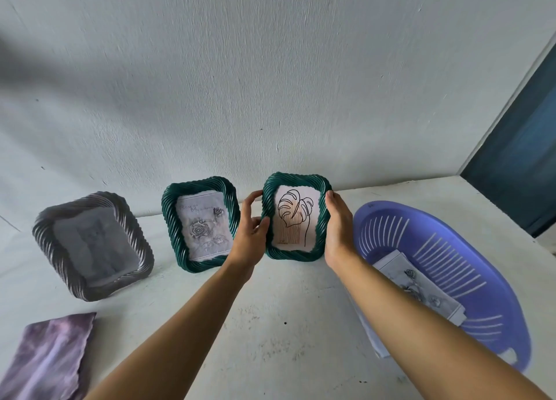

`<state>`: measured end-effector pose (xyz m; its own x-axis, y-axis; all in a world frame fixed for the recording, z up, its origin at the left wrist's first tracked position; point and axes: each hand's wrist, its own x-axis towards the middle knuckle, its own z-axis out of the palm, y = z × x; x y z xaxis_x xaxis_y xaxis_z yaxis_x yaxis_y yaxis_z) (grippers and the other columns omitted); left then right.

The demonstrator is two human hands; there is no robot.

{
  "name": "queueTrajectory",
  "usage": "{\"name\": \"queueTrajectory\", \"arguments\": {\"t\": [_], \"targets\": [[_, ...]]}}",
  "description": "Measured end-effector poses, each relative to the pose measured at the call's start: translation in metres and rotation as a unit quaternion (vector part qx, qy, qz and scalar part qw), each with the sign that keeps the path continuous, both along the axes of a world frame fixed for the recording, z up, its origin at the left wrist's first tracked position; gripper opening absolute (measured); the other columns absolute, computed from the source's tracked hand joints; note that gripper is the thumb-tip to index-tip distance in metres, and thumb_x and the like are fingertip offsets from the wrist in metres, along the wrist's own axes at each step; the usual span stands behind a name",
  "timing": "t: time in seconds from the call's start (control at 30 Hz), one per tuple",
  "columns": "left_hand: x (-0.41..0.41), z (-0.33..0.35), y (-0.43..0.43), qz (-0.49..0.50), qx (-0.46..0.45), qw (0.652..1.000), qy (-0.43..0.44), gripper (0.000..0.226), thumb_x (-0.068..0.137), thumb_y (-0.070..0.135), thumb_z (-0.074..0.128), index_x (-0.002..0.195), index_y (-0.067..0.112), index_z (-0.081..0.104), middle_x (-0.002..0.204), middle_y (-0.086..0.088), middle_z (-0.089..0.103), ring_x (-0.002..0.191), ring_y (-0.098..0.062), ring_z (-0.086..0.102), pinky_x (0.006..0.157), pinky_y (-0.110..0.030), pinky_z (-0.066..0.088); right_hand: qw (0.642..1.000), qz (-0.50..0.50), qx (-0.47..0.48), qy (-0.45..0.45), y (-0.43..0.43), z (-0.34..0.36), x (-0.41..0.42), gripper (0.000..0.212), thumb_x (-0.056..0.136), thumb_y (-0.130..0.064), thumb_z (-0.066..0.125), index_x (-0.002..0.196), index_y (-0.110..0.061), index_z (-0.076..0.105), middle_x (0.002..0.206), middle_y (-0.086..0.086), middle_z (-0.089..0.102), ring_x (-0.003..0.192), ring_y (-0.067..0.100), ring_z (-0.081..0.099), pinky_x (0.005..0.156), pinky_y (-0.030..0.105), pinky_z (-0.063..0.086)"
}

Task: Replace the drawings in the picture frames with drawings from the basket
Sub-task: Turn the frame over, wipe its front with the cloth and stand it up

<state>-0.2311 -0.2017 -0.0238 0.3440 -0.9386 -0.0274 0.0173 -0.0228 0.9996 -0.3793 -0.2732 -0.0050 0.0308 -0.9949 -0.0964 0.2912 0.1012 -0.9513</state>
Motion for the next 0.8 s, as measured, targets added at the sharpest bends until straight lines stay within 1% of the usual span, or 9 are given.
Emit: {"name": "queueTrajectory", "arguments": {"t": [0.07, 0.13, 0.2, 0.27, 0.43, 0.53, 0.63, 0.7, 0.8], "targets": [[0.0, 0.001, -0.002, -0.001, -0.001, 1.0, 0.004, 0.053, 0.107, 0.004, 0.037, 0.137, 0.047, 0.039, 0.11, -0.034, 0.06, 0.091, -0.029, 0.06, 0.08, -0.042, 0.051, 1.0, -0.003, -0.002, 0.0, 0.001, 0.001, 0.002, 0.019, 0.103, -0.027, 0.051, 0.105, -0.022, 0.069, 0.105, -0.012, 0.072, 0.099, 0.0, 0.066, 0.084, 0.017, 0.051], [0.0, 0.002, -0.003, -0.003, 0.002, 1.0, 0.007, 0.053, 0.106, 0.003, 0.036, 0.136, 0.047, 0.04, 0.108, -0.033, 0.062, 0.093, -0.03, 0.061, 0.082, -0.043, 0.052, 1.0, -0.015, -0.004, -0.003, 0.002, 0.001, 0.004, 0.031, 0.096, -0.037, 0.054, 0.114, -0.017, 0.068, 0.117, -0.001, 0.072, 0.114, 0.016, 0.065, 0.097, 0.031, 0.05], [-0.001, 0.002, -0.004, -0.007, 0.0, 1.0, 0.012, 0.054, 0.106, 0.003, 0.037, 0.132, 0.051, 0.043, 0.101, -0.027, 0.063, 0.09, -0.03, 0.06, 0.081, -0.043, 0.051, 0.999, -0.032, -0.001, 0.003, 0.002, 0.001, 0.006, 0.03, 0.094, -0.039, 0.053, 0.106, -0.018, 0.07, 0.116, 0.0, 0.072, 0.118, 0.024, 0.062, 0.105, 0.041, 0.047], [-0.002, 0.001, -0.003, -0.009, -0.003, 1.0, 0.013, 0.055, 0.106, 0.004, 0.038, 0.128, 0.054, 0.045, 0.095, -0.022, 0.063, 0.087, -0.029, 0.058, 0.079, -0.043, 0.05, 0.999, -0.04, 0.001, 0.028, 0.001, -0.001, 0.006, 0.024, 0.1, -0.035, 0.049, 0.094, -0.021, 0.067, 0.107, -0.004, 0.071, 0.113, 0.023, 0.062, 0.108, 0.042, 0.044], [-0.004, 0.0, 0.0, -0.016, -0.007, 1.0, 0.005, 0.055, 0.106, 0.004, 0.038, 0.132, 0.052, 0.044, 0.103, -0.035, 0.061, 0.088, -0.031, 0.057, 0.081, -0.046, 0.049, 0.996, -0.067, 0.013, 0.059, 0.003, 0.0, 0.007, 0.027, 0.106, -0.032, 0.041, 0.086, -0.028, 0.059, 0.097, -0.018, 0.06, 0.1, 0.011, 0.055, 0.093, 0.03, 0.039], [-0.005, 0.003, 0.001, -0.019, -0.003, 1.0, -0.01, 0.056, 0.106, 0.003, 0.037, 0.133, 0.052, 0.044, 0.106, -0.034, 0.062, 0.088, -0.031, 0.06, 0.082, -0.046, 0.052, 0.994, -0.072, 0.004, 0.077, 0.005, -0.002, 0.006, 0.029, 0.106, -0.032, 0.04, 0.085, -0.024, 0.058, 0.091, -0.013, 0.06, 0.088, 0.007, 0.055, 0.088, 0.03, 0.039], [-0.005, 0.005, 0.003, -0.017, 0.006, 0.999, -0.031, 0.057, 0.105, 0.003, 0.037, 0.135, 0.052, 0.042, 0.107, -0.027, 0.066, 0.093, -0.032, 0.065, 0.083, -0.046, 0.056, 0.992, -0.08, 0.003, 0.097, 0.006, -0.002, 0.005, 0.025, 0.106, -0.034, 0.04, 0.095, -0.019, 0.057, 0.092, -0.004, 0.058, 0.089, 0.016, 0.053, 0.084, 0.032, 0.04], [-0.004, 0.005, 0.004, -0.016, 0.012, 0.999, -0.045, 0.059, 0.105, 0.001, 0.037, 0.139, 0.05, 0.039, 0.11, -0.02, 0.067, 0.1, -0.031, 0.068, 0.081, -0.038, 0.058, 0.989, -0.081, 0.01, 0.122, 0.009, 0.0, 0.004, 0.025, 0.106, -0.038, 0.038, 0.108, -0.018, 0.053, 0.097, -0.001, 0.056, 0.091, 0.018, 0.053, 0.082, 0.032, 0.039], [-0.004, 0.007, 0.007, -0.018, 0.019, 0.998, -0.055, 0.063, 0.105, 0.001, 0.036, 0.149, 0.046, 0.032, 0.124, -0.011, 0.063, 0.109, -0.02, 0.065, 0.076, -0.021, 0.057, 0.985, -0.081, 0.01, 0.151, 0.014, 0.006, 0.002, 0.022, 0.106, -0.041, 0.036, 0.113, -0.024, 0.046, 0.092, -0.012, 0.053, 0.086, 0.014, 0.053, 0.083, 0.033, 0.038]]}}
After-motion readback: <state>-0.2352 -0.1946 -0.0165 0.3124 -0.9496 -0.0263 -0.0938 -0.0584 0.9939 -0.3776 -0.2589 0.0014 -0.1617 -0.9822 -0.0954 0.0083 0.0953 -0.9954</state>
